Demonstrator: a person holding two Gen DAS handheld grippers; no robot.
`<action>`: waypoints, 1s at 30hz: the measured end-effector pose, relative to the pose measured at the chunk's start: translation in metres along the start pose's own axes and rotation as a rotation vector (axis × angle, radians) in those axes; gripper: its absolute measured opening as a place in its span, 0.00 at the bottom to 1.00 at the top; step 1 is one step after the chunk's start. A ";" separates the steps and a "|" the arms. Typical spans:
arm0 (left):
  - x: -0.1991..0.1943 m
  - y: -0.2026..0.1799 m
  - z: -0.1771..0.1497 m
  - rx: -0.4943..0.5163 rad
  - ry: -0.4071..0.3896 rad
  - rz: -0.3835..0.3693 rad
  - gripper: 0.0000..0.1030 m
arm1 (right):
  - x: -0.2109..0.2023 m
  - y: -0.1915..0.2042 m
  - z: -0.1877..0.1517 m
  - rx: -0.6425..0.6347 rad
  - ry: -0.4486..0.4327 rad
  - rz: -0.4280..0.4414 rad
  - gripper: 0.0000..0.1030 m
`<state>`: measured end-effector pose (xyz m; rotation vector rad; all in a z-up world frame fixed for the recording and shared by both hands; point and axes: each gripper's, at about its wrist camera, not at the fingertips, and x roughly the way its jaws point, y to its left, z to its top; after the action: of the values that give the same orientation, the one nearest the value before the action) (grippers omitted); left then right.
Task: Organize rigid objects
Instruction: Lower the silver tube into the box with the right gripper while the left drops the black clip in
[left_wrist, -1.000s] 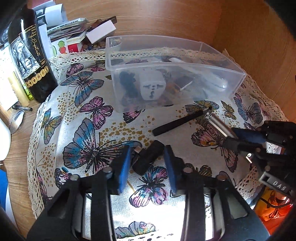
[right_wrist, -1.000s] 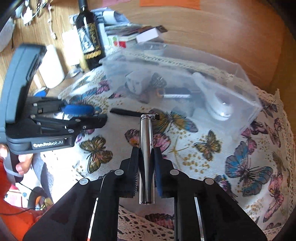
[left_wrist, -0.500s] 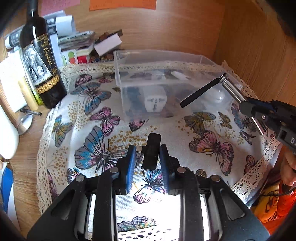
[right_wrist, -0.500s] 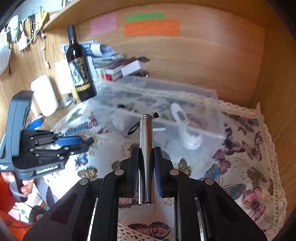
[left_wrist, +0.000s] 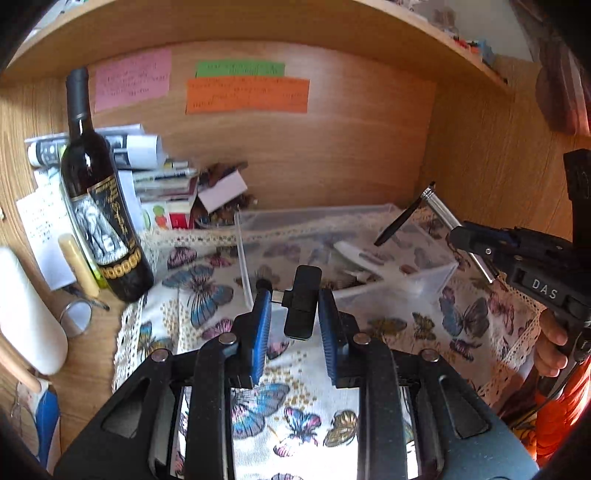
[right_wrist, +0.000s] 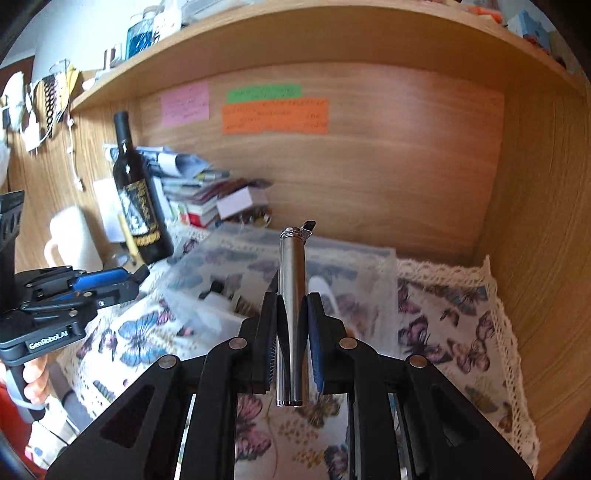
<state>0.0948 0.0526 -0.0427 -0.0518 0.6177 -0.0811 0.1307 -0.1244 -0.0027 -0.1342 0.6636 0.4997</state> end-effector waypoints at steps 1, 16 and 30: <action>0.001 -0.001 0.003 0.003 -0.008 0.002 0.25 | 0.001 -0.001 0.003 0.000 -0.008 -0.003 0.14; 0.065 0.006 0.029 -0.007 0.057 0.004 0.25 | 0.063 -0.006 0.023 -0.037 0.035 0.008 0.14; 0.117 -0.005 0.024 0.032 0.166 -0.004 0.25 | 0.127 0.000 0.007 -0.039 0.208 0.044 0.14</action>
<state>0.2036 0.0371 -0.0907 -0.0155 0.7820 -0.0994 0.2204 -0.0713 -0.0758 -0.2101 0.8614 0.5461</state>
